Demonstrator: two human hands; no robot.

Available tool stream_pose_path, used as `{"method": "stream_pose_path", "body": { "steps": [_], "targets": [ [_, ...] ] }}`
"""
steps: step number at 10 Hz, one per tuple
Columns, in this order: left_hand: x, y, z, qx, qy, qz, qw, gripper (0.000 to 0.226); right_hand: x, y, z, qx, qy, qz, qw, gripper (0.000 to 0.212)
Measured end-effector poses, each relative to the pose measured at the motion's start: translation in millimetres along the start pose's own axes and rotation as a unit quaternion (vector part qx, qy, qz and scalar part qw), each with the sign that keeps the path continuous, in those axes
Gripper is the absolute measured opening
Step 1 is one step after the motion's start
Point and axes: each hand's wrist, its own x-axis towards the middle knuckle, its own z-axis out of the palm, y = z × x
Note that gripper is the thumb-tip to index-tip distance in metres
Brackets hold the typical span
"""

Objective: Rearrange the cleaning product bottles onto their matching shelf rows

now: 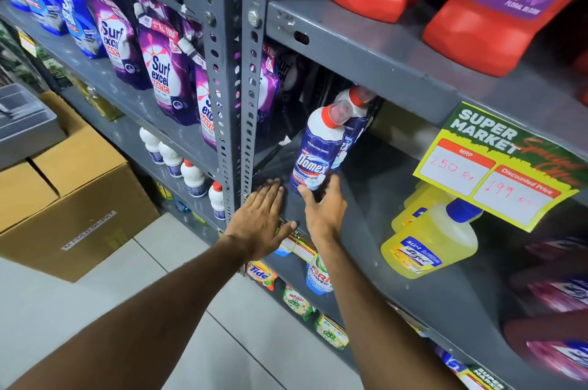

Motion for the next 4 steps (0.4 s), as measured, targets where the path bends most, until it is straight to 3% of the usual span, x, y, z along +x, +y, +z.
{"method": "stream_pose_path", "body": {
  "steps": [1,3,4],
  "targets": [
    [-0.6,-0.2,0.2,0.003,0.004,0.003,1.0,0.091,-0.6,0.6,0.7,0.005,0.004,-0.004,1.0,0.057],
    [3.0,-0.3,-12.1,-0.006,-0.05,-0.007,0.999,0.093,-8.1,0.2,-9.3,0.062,-0.03,0.012,0.998,0.082],
    [0.4,-1.1,-27.1,-0.003,-0.058,0.008,0.998,0.095,-27.6,-16.3,-23.7,0.033,-0.019,-0.029,0.999,0.073]
  ]
}}
